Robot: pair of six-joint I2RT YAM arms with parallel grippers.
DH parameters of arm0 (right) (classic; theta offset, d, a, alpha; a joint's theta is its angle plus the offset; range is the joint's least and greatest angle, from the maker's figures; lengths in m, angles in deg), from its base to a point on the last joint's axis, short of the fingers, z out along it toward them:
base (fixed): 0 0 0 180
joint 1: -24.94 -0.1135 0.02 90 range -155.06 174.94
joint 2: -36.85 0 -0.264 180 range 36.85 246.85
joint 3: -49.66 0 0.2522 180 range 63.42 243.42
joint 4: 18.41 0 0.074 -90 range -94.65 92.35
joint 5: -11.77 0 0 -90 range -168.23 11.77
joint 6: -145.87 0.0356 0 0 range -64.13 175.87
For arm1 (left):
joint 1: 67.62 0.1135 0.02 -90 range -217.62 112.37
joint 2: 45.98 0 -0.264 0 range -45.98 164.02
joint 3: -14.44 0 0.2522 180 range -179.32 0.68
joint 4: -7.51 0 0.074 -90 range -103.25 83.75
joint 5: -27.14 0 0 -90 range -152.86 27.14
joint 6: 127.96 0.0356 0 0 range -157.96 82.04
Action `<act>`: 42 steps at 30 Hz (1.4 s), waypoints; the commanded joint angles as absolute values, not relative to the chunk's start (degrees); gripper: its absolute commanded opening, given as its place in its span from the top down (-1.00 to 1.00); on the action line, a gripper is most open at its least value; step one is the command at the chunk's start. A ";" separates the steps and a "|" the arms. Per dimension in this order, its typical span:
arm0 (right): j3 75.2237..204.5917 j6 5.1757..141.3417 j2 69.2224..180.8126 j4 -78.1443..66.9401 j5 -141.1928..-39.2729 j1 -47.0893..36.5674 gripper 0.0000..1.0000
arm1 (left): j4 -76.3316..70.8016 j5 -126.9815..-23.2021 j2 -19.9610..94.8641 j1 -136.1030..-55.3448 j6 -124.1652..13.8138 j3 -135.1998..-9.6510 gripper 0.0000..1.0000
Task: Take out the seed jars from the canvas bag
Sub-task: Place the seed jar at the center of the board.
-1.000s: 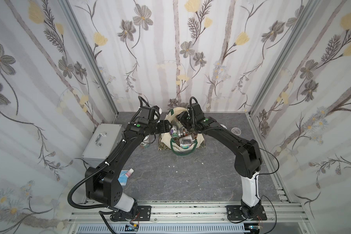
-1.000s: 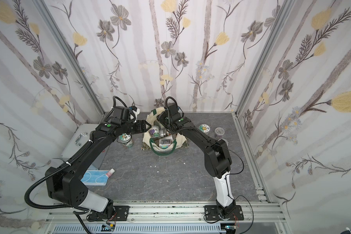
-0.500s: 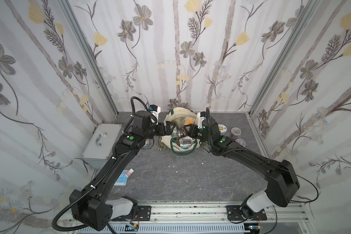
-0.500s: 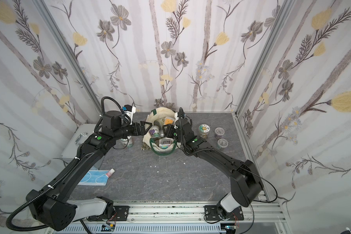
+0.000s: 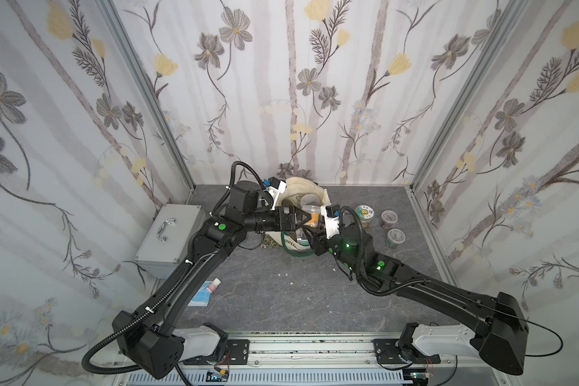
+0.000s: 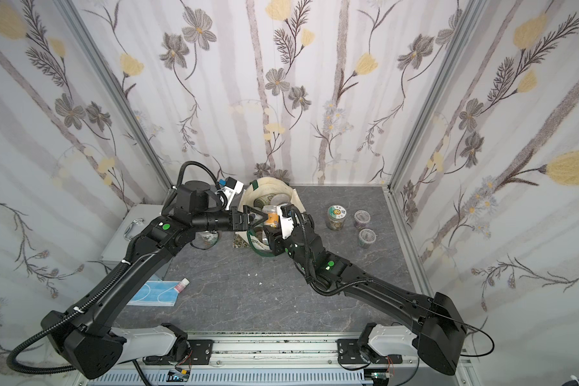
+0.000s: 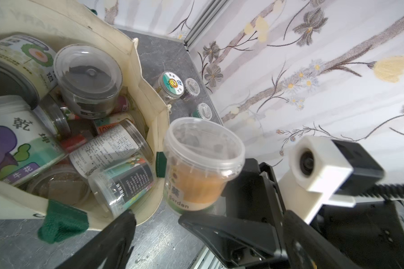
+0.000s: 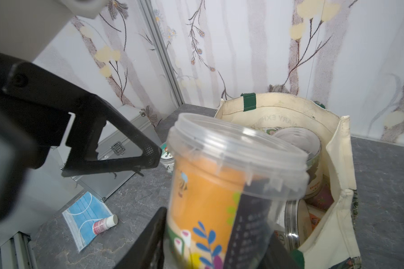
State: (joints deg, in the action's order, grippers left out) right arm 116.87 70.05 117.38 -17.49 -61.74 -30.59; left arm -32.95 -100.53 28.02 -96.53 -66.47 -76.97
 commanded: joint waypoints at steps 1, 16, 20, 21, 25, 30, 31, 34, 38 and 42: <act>116.74 63.91 116.84 -20.20 -57.20 -32.60 0.01 | -35.95 -103.03 28.41 -97.22 -66.59 -76.83 -1.00; 115.41 59.96 116.13 -18.33 -53.80 -38.82 0.00 | -36.25 -104.50 32.80 -98.39 -67.31 -79.27 -0.82; 115.18 59.69 116.22 -17.80 -53.30 -39.39 0.00 | -34.81 -106.04 33.70 -98.47 -68.33 -79.94 -0.62; 115.11 59.65 116.22 -17.75 -53.10 -39.48 0.00 | -34.95 -106.18 33.88 -98.43 -68.30 -80.19 -0.57; 114.53 59.66 116.13 -18.00 -51.65 -39.55 -0.01 | -35.18 -106.29 34.43 -98.52 -68.20 -80.36 -0.32; 114.31 59.99 116.13 -17.91 -50.77 -39.56 -0.06 | -35.03 -105.67 34.60 -99.21 -68.53 -80.09 -0.11; 114.23 60.12 116.09 -17.91 -50.57 -39.52 -0.07 | -34.98 -105.26 34.74 -99.51 -68.57 -80.14 -0.10; 113.98 60.95 115.74 -17.54 -49.91 -39.52 -0.27 | -34.49 -103.91 35.11 -100.11 -68.63 -80.01 -0.06; 111.78 64.87 112.05 -16.06 -45.94 -39.48 -0.74 | -33.76 -100.02 36.12 -101.22 -68.39 -80.00 -0.04; 107.57 69.73 104.50 -14.51 -43.69 -38.06 -0.99 | -31.55 -94.64 38.41 -103.24 -68.43 -80.29 -0.04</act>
